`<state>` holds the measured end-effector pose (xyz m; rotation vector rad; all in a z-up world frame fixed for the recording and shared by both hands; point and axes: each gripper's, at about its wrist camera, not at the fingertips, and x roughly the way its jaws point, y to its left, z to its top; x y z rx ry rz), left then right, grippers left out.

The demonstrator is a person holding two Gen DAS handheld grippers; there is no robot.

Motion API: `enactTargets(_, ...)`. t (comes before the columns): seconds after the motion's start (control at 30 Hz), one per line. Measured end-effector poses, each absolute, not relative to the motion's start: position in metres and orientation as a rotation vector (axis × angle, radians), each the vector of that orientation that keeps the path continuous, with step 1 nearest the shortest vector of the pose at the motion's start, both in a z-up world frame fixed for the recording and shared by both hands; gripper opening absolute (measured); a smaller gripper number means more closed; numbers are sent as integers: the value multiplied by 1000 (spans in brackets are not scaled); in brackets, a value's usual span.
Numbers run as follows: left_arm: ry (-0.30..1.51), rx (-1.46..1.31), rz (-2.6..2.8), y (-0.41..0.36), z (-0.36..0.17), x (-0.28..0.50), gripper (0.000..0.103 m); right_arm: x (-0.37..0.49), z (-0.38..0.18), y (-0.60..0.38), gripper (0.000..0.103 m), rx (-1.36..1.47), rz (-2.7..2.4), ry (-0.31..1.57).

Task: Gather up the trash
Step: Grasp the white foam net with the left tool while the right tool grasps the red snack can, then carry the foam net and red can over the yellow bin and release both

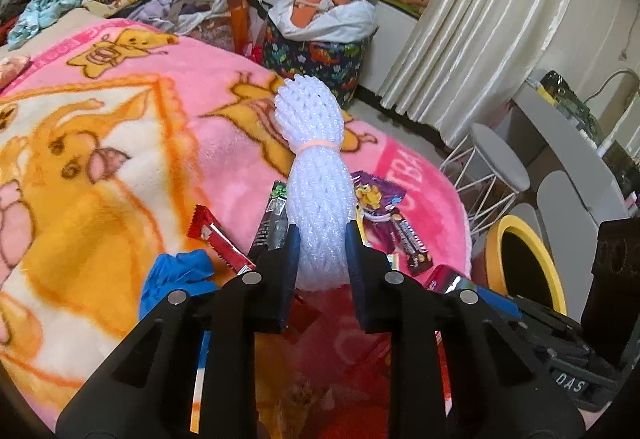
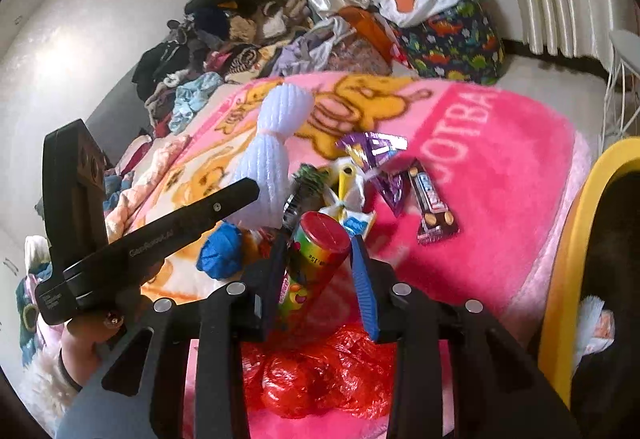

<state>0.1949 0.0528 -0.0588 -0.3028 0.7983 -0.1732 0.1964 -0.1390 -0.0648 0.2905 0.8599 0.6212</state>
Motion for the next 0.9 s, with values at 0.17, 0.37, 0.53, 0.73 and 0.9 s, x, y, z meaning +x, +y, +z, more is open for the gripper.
enactTargets(0.17, 757, -302, -181, 50, -41, 184, 17, 186, -47, -146, 31, 249, 615, 794)
enactTargets(0.37, 726, -285, -198, 42, -27, 172, 17, 177, -35, -155, 30, 234, 605, 743)
enactTargets(0.53, 713, -278, -211, 36, -21, 166, 17, 171, -30, -162, 30, 239, 593, 727)
enactTargets(0.73, 704, -263, -228, 27, -15, 158, 17, 167, -22, -173, 30, 249, 576, 701)
enactTargets(0.9, 698, -252, -247, 17, -11, 155, 17, 164, -18, -183, 30, 262, 559, 683)
